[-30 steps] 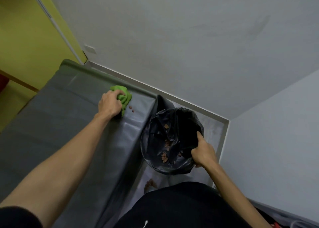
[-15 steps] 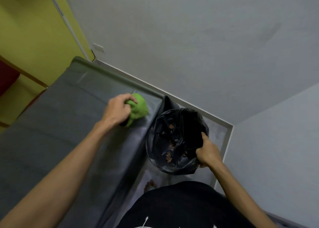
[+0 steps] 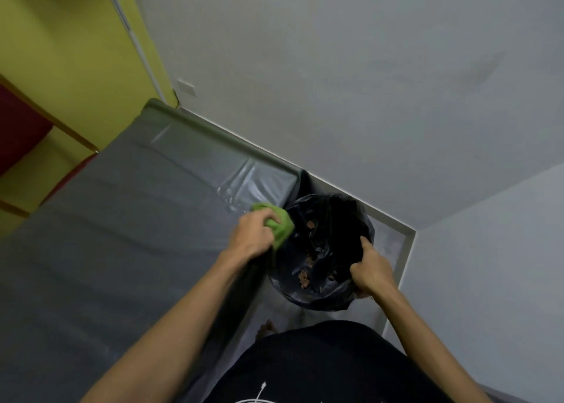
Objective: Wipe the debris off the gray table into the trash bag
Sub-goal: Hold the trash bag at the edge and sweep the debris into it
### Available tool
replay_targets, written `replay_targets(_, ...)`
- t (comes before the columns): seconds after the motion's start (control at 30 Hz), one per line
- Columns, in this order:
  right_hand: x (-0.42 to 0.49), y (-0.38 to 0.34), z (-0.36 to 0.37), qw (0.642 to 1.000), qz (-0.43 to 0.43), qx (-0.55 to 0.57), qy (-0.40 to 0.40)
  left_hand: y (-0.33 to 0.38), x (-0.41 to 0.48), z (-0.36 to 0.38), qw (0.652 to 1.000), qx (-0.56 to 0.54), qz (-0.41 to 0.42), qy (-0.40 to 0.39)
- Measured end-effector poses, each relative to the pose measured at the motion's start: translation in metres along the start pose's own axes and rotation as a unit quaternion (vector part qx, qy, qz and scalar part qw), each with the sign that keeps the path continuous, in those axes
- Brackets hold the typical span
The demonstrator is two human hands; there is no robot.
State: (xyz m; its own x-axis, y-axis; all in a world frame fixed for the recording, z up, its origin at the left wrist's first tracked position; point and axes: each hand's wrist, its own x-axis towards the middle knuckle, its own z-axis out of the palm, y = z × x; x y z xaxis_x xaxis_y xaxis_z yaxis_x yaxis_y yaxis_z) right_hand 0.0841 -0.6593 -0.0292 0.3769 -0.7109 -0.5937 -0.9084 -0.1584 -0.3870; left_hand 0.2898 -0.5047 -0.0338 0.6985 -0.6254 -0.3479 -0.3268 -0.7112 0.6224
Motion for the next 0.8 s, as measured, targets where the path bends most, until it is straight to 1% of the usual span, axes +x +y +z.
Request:
replay_targets(0.03,-0.001,0.000,0.001,1.000,-0.001,0.000,0.000,0.012,-0.008,0.011,0.999,-0.013,0.022,-0.031)
replay_targets(0.07,-0.003,0.001,0.002,1.000,-0.001,0.003,-0.001,0.021,-0.014,0.019,0.998,-0.027,0.037,-0.044)
replay_targets(0.1,-0.004,0.002,0.003,1.000,0.000,0.007,-0.002,0.026,-0.017,0.022,0.997,-0.043,0.044,-0.040)
replay_targets(0.2,-0.008,0.005,0.004,1.000,0.009,0.017,-0.004,0.021,-0.012,0.004,0.996,-0.076,0.029,0.029)
replay_targets(0.3,-0.013,0.010,0.005,1.000,0.012,0.017,-0.008,-0.007,-0.001,-0.040,0.988,-0.064,0.001,0.138)
replay_targets(0.37,-0.015,0.012,0.005,1.000,0.013,0.023,-0.008,-0.035,0.004,-0.072,0.980,-0.052,-0.029,0.191)
replay_targets(0.43,-0.017,0.011,0.004,1.000,0.012,0.028,-0.006,-0.063,0.007,-0.089,0.974,-0.035,-0.067,0.214)
replay_targets(0.47,-0.019,0.011,0.004,0.999,0.011,0.029,-0.005,-0.072,0.007,-0.090,0.973,-0.027,-0.087,0.213)
replay_targets(0.53,-0.022,0.011,0.004,0.999,0.009,0.034,-0.004,-0.078,0.002,-0.077,0.972,-0.027,-0.122,0.197)
replay_targets(0.6,-0.025,0.010,0.005,0.999,0.005,0.038,-0.003,-0.069,-0.003,-0.057,0.973,-0.039,-0.135,0.183)
replay_targets(0.63,-0.026,0.010,0.006,0.999,0.002,0.037,-0.001,-0.061,-0.006,-0.045,0.978,-0.044,-0.119,0.168)
replay_targets(0.67,-0.026,0.009,0.007,0.999,0.000,0.036,0.002,-0.050,-0.008,-0.033,0.985,-0.044,-0.090,0.137)
replay_targets(0.73,-0.028,0.008,0.009,0.999,0.001,0.034,0.004,-0.025,-0.019,-0.007,0.998,-0.028,-0.026,0.043)
replay_targets(0.8,-0.030,0.008,0.010,0.999,0.003,0.033,0.004,-0.007,-0.033,0.014,0.999,-0.021,0.017,-0.041)
